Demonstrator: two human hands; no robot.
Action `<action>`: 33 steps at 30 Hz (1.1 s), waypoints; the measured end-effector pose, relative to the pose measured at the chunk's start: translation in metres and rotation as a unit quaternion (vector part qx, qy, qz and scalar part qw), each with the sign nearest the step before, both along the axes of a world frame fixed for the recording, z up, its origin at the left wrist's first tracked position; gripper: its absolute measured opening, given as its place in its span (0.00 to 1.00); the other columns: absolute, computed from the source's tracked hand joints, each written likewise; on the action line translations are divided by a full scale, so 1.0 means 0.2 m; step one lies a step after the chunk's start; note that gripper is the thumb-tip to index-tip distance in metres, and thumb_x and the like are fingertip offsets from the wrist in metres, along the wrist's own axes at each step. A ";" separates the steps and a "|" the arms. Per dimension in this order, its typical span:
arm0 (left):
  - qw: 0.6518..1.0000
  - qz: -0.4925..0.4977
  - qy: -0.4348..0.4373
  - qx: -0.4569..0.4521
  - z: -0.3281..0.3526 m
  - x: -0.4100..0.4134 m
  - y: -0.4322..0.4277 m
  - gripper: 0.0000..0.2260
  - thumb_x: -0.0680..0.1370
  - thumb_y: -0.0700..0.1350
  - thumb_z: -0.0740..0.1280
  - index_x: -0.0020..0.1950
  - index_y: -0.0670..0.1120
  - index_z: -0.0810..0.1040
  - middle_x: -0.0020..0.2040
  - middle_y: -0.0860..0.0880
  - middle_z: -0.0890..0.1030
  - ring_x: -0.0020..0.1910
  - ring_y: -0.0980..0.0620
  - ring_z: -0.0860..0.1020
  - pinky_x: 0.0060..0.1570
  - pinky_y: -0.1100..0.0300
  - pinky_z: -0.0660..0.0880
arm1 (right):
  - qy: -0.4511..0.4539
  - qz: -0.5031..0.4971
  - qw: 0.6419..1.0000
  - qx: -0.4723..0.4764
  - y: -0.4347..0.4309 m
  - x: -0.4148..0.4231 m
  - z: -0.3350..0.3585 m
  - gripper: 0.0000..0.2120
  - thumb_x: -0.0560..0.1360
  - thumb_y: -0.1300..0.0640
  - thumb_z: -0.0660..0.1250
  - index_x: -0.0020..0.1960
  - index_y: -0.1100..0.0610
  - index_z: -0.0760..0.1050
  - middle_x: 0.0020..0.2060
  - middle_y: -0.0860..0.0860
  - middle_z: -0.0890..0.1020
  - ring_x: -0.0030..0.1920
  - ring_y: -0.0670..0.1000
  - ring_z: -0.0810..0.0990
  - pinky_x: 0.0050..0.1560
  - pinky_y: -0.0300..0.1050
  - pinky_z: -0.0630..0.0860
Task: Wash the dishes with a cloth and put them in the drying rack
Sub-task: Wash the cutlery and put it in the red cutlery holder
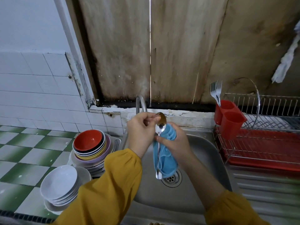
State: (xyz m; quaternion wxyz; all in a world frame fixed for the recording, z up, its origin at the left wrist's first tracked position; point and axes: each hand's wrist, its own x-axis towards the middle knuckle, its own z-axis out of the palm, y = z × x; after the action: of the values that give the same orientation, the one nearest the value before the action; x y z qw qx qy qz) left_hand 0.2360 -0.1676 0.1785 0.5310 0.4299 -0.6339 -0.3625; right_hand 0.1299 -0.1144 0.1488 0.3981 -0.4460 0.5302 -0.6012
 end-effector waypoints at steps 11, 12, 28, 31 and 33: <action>0.995 0.030 0.064 -0.064 0.01 -0.03 -0.10 0.07 0.74 0.36 0.72 0.47 0.47 0.81 0.38 0.52 0.80 0.35 0.65 0.76 0.39 0.71 0.74 | 0.209 -0.063 0.976 -0.010 0.10 -0.15 0.01 0.21 0.71 0.52 0.75 0.60 0.41 0.72 0.44 0.44 0.79 0.42 0.39 0.79 0.39 0.33 0.76; 0.996 0.018 0.064 -0.067 0.01 -0.04 -0.09 0.07 0.74 0.35 0.72 0.49 0.45 0.82 0.38 0.54 0.80 0.35 0.65 0.76 0.39 0.71 0.74 | 0.214 -0.079 0.973 -0.029 0.10 -0.18 0.06 0.21 0.72 0.49 0.73 0.63 0.39 0.71 0.44 0.43 0.78 0.42 0.38 0.78 0.40 0.32 0.76; 0.965 -0.233 0.108 -0.058 0.08 -0.47 -0.01 0.05 0.76 0.39 0.71 0.48 0.49 0.81 0.42 0.48 0.83 0.43 0.54 0.82 0.44 0.59 0.81 | 0.480 -0.181 0.858 -0.030 0.20 -0.59 0.52 0.11 0.75 0.57 0.70 0.53 0.44 0.82 0.47 0.46 0.85 0.47 0.44 0.82 0.52 0.47 0.80; 0.965 -0.256 0.056 -0.025 0.08 -0.57 -0.03 0.07 0.81 0.44 0.65 0.57 0.49 0.80 0.46 0.45 0.84 0.49 0.51 0.82 0.48 0.59 0.79 | 0.492 -0.250 0.834 -0.023 0.22 -0.71 0.62 0.09 0.75 0.54 0.70 0.55 0.46 0.82 0.48 0.49 0.84 0.47 0.47 0.82 0.51 0.51 0.81; 0.960 -0.273 -0.053 0.006 0.07 -0.65 -0.03 0.13 0.81 0.46 0.64 0.65 0.47 0.76 0.52 0.46 0.82 0.54 0.51 0.80 0.52 0.60 0.74 | 0.497 -0.294 0.816 -0.033 0.22 -0.79 0.71 0.08 0.75 0.54 0.70 0.53 0.48 0.83 0.47 0.49 0.84 0.48 0.48 0.81 0.51 0.52 0.81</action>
State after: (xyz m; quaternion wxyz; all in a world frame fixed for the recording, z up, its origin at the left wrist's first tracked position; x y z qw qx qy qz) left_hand 0.1059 -0.1744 0.1920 0.3749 0.2617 -0.7524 -0.4742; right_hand -0.0286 -0.0704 0.2903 -0.1301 -0.5198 0.7414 -0.4039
